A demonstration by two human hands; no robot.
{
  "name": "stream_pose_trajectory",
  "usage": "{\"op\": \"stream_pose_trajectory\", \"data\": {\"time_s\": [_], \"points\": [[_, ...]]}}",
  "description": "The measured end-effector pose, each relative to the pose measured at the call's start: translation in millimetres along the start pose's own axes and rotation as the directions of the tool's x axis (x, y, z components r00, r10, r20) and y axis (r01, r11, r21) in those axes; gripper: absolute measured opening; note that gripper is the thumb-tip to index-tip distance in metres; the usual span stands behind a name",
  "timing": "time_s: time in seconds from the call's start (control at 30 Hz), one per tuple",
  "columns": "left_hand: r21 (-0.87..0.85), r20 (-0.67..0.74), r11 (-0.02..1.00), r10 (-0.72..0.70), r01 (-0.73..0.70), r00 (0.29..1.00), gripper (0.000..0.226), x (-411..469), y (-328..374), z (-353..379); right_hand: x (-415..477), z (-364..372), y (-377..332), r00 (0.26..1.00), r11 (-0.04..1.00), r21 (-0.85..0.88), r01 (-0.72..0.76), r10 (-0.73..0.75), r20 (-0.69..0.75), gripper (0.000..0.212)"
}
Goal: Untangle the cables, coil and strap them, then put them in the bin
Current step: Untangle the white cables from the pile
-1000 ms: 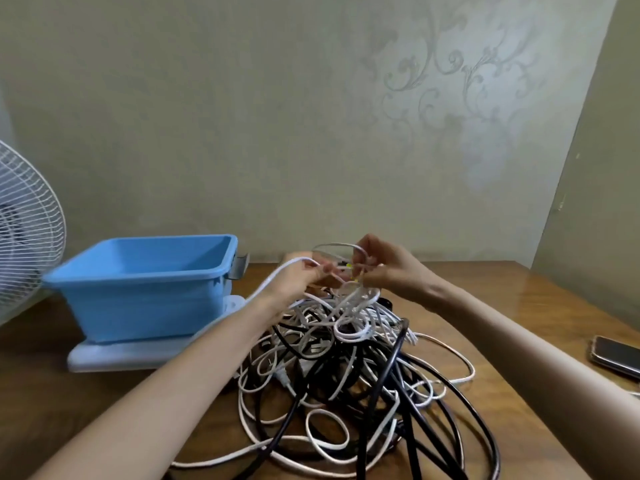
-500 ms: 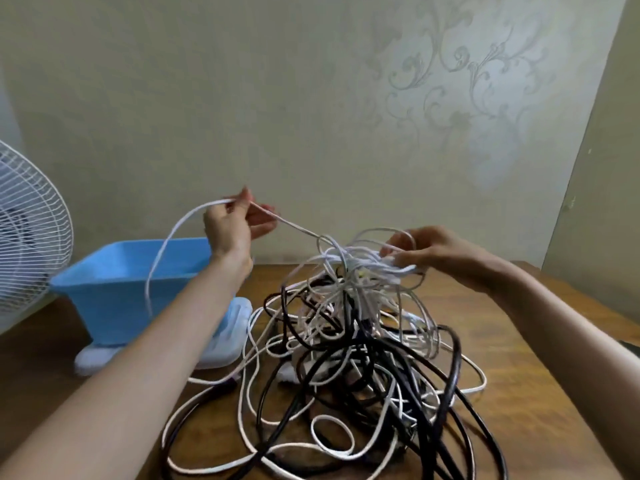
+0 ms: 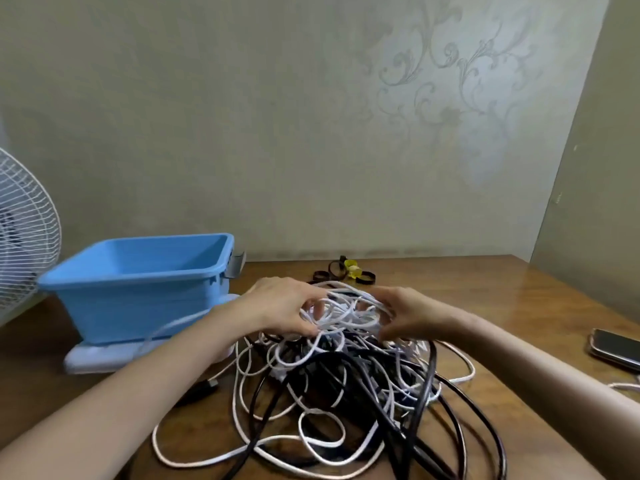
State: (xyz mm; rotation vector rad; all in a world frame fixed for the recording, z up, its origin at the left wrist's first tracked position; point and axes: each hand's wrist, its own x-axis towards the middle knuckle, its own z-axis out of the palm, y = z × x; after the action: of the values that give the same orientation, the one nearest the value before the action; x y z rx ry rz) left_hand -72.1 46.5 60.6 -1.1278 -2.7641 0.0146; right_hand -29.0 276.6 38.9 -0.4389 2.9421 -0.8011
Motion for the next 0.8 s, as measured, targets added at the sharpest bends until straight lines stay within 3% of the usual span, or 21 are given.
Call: {"op": "stream_pose_trajectory", "data": {"time_s": [0.03, 0.1, 0.23, 0.27, 0.33, 0.4, 0.5, 0.57, 0.67, 0.7, 0.73, 0.8], "points": [[-0.015, -0.019, 1.000, 0.016, -0.016, 1.000, 0.025, -6, -3, -1, -2, -1, 2, 0.997, 0.990, -0.136, -0.023, 0.013, -0.071, 0.027], [-0.017, -0.120, 1.000, 0.024, -0.026, 0.992, 0.019, -17, -15, -5, -6, -14, 5, 0.975, 0.970, -0.232, -0.076, 0.024, -0.219, 0.015], [-0.127, -0.461, 0.991, -0.085, 0.029, 0.883, 0.023, -36, -52, -19, -13, -51, 9, 0.894, 0.989, -0.043, -0.145, 0.112, -0.433, 0.024], [-0.130, -0.490, 0.991, -0.089, 0.028, 0.867, 0.023, -39, -59, -19, -13, -52, 12, 0.876, 0.985, -0.042, -0.165, 0.127, -0.466, 0.023], [-0.064, -0.383, 0.998, -0.049, 0.026, 0.922, 0.022, -48, -58, -3, -6, -40, 20, 0.885, 0.952, -0.166, -0.258, 0.164, -0.437, 0.010], [0.102, -0.257, 0.994, 0.054, -0.028, 0.965, 0.025, -54, -49, 29, 1, -16, 32, 0.937, 0.901, -0.311, -0.302, 0.222, -0.268, 0.010], [0.142, -0.133, 0.986, 0.109, -0.090, 0.985, 0.019, -63, -48, 51, -2, -9, 40, 0.975, 0.947, -0.238, -0.215, 0.220, -0.004, 0.017], [0.027, -0.162, 0.996, 0.087, -0.084, 0.983, 0.025, -65, -52, 43, -6, -21, 34, 0.989, 0.977, -0.154, -0.146, 0.141, -0.045, 0.011], [-0.197, -0.485, 0.976, -0.019, -0.088, 0.874, 0.036, -54, -37, 24, 1, -28, 15, 0.918, 0.984, -0.171, -0.045, -0.026, -0.395, 0.024], [-0.215, -0.529, 0.973, -0.043, -0.084, 0.847, 0.035, -46, -33, 21, 6, -26, 5, 0.890, 0.986, -0.167, 0.012, -0.086, -0.447, 0.030], [-0.224, -0.525, 0.970, -0.035, -0.099, 0.850, 0.036, -37, -28, 21, 10, -23, -4, 0.901, 0.990, -0.124, 0.062, -0.109, -0.421, 0.035], [-0.243, -0.358, 0.967, -0.020, -0.073, 0.933, 0.041, -18, -23, 26, 20, -15, -16, 0.975, 0.997, -0.015, 0.078, -0.079, -0.209, 0.045]]}}
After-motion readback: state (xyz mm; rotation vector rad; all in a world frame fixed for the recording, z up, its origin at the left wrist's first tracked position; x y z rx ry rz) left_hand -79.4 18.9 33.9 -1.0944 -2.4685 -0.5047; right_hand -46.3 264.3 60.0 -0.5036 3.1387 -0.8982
